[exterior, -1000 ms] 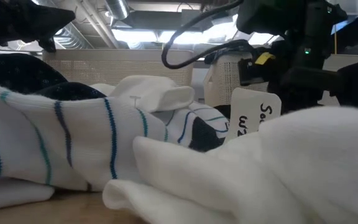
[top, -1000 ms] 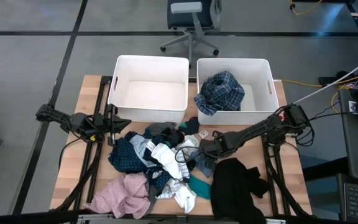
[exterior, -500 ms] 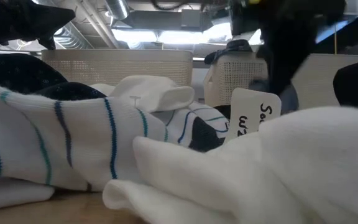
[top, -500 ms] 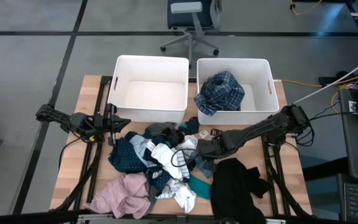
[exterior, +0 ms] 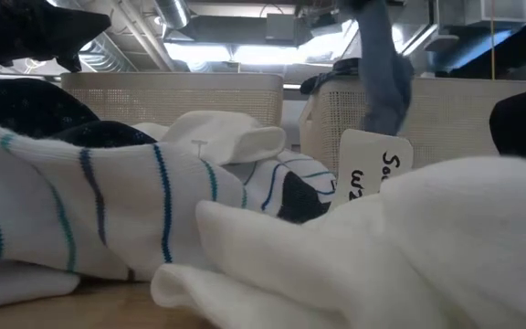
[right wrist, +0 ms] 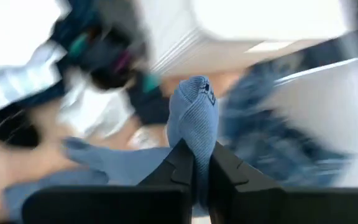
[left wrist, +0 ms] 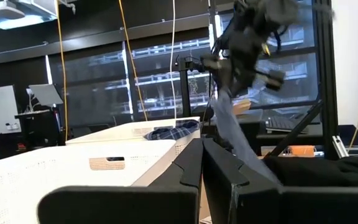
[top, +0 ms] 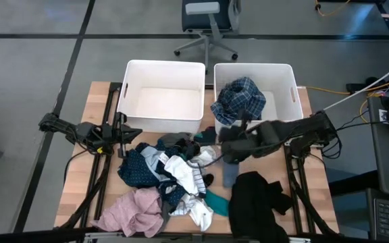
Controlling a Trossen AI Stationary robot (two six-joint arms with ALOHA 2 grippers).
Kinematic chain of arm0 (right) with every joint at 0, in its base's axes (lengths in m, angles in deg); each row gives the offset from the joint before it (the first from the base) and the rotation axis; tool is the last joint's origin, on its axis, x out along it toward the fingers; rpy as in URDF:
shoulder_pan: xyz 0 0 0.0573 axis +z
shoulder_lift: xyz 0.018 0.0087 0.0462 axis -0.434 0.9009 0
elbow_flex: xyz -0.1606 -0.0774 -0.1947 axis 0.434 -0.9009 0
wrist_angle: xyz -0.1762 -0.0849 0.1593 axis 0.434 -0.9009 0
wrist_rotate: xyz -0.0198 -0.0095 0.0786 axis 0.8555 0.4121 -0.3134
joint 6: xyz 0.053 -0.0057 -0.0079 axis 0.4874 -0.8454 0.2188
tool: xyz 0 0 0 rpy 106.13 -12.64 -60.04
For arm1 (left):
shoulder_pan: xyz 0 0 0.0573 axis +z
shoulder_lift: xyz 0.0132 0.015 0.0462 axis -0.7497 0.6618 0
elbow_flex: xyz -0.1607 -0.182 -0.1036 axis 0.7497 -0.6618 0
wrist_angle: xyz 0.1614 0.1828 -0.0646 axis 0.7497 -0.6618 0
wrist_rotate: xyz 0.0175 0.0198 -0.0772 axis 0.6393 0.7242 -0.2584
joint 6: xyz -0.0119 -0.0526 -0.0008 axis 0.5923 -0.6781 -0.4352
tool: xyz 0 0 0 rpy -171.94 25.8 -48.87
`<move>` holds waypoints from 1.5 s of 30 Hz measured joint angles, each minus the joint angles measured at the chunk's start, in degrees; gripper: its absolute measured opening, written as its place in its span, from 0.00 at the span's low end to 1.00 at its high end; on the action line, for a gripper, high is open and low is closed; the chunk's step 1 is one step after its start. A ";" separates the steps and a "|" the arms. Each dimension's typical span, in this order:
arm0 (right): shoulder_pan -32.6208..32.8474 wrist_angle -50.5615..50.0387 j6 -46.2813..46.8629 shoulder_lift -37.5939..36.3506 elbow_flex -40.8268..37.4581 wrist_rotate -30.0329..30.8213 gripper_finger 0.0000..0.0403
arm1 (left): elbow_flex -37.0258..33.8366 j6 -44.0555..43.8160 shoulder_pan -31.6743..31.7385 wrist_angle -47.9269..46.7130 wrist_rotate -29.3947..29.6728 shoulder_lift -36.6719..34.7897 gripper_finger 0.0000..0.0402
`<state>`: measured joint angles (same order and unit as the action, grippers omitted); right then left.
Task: Sort clothes
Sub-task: Put the blue socks into the right white bin
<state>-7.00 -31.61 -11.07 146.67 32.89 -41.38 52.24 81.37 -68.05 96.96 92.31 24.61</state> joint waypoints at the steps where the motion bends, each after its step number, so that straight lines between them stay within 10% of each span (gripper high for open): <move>1: 0.00 -1.11 -0.27 0.00 2.06 2.38 0.05 | 0.00 -0.20 0.00 0.02 -0.01 0.00 0.00; 13: -3.22 -3.05 -5.95 -1.68 18.52 23.24 0.06 | 0.00 1.37 0.00 1.57 -0.14 -0.02 0.00; 30: -11.23 -3.06 -7.81 -3.65 19.02 27.03 0.06 | 0.00 2.63 0.00 2.60 -0.14 -0.02 0.00; 45: -16.30 -3.06 -7.63 -3.69 19.02 48.20 0.06 | 0.00 2.78 0.04 2.60 -0.12 -0.02 0.00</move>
<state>-23.30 -34.67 -18.70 142.98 51.91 6.81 52.24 84.15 -68.01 99.57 92.19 24.59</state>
